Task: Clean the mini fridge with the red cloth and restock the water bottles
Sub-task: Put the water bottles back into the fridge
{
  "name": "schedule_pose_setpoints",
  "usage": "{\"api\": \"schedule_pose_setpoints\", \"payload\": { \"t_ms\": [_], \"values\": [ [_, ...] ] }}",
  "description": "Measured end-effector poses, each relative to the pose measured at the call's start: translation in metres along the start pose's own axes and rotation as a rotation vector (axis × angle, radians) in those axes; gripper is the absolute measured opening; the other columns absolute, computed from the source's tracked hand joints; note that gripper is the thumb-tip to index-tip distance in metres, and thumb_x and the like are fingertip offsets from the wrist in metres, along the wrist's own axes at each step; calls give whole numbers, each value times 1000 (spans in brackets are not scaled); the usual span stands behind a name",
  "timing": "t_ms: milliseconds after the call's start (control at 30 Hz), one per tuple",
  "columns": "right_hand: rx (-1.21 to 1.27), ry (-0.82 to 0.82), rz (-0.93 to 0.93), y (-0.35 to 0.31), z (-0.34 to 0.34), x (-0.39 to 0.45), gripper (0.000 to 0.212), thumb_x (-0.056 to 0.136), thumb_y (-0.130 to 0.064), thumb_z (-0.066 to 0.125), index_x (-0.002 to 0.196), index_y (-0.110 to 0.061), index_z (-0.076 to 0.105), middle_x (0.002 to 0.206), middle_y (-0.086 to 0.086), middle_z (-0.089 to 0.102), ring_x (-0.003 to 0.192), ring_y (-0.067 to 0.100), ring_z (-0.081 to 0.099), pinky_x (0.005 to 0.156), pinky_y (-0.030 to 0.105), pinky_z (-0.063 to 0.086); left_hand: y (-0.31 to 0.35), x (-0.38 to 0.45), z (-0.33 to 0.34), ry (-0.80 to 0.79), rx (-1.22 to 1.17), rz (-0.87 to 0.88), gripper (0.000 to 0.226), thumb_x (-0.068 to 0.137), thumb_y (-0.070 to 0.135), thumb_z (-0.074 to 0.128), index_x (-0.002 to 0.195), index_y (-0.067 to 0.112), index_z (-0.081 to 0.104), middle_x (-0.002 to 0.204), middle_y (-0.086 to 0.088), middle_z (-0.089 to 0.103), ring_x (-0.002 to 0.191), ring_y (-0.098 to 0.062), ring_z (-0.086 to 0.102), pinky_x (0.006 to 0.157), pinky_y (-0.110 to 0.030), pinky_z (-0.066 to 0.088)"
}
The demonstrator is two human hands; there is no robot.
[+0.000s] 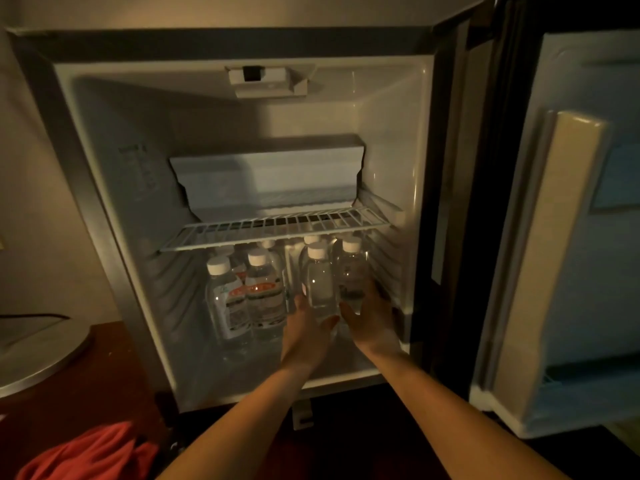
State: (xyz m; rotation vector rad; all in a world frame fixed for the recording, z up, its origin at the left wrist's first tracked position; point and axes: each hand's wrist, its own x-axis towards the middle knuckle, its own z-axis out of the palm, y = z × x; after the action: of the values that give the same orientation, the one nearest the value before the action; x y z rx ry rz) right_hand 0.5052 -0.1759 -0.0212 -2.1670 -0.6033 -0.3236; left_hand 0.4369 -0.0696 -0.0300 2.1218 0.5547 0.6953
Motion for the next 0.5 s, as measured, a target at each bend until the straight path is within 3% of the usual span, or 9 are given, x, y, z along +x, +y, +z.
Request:
{"api": "schedule_pose_setpoints", "payload": {
  "t_ms": [100, 233, 333, 433, 500],
  "values": [
    [-104, -37, 11, 1, 2, -1, 62, 95, -44, 52, 143, -11, 32, 136, 10, 53, 124, 26, 52, 96, 30, 37, -3, -3, 0, -20, 25, 2, 68, 89, 27, 70, 144, 18, 31, 133, -9, 59, 121, -28, 57, 99, -36, 45],
    [-188, -192, 93, 5, 4, -12, 58, 96, -47, 49, 134, -4, 43, 129, 14, 57, 116, 27, 57, 94, 34, 46, -1, -12, -10, -96, 129, -4, 65, 91, 32, 65, 145, 18, 34, 143, -8, 51, 130, -28, 49, 108, -41, 41],
    [-170, -215, 109, 2, -2, -28, 51, 95, -47, 50, 129, -9, 49, 120, 8, 64, 108, 24, 63, 83, 31, 52, 7, -30, -24, -160, 184, 26, 70, 90, 44, 58, 150, 29, 24, 149, -2, 44, 133, -29, 45, 107, -46, 42],
    [-186, -239, 94, -9, -14, -46, 48, 91, -50, 48, 127, -18, 50, 120, 4, 62, 105, 24, 63, 80, 33, 53, 8, -48, -38, -203, 210, 25, 87, 78, 65, 48, 152, 41, 10, 146, 1, 48, 125, -28, 53, 101, -46, 48],
    [-179, -239, 84, -18, -22, -59, 43, 89, -50, 46, 122, -24, 53, 117, 0, 62, 101, 22, 63, 75, 32, 52, 5, -61, -46, -246, 244, 30, 80, 76, 70, 44, 147, 41, 21, 137, 0, 56, 119, -26, 58, 97, -44, 50]
  ]
}}
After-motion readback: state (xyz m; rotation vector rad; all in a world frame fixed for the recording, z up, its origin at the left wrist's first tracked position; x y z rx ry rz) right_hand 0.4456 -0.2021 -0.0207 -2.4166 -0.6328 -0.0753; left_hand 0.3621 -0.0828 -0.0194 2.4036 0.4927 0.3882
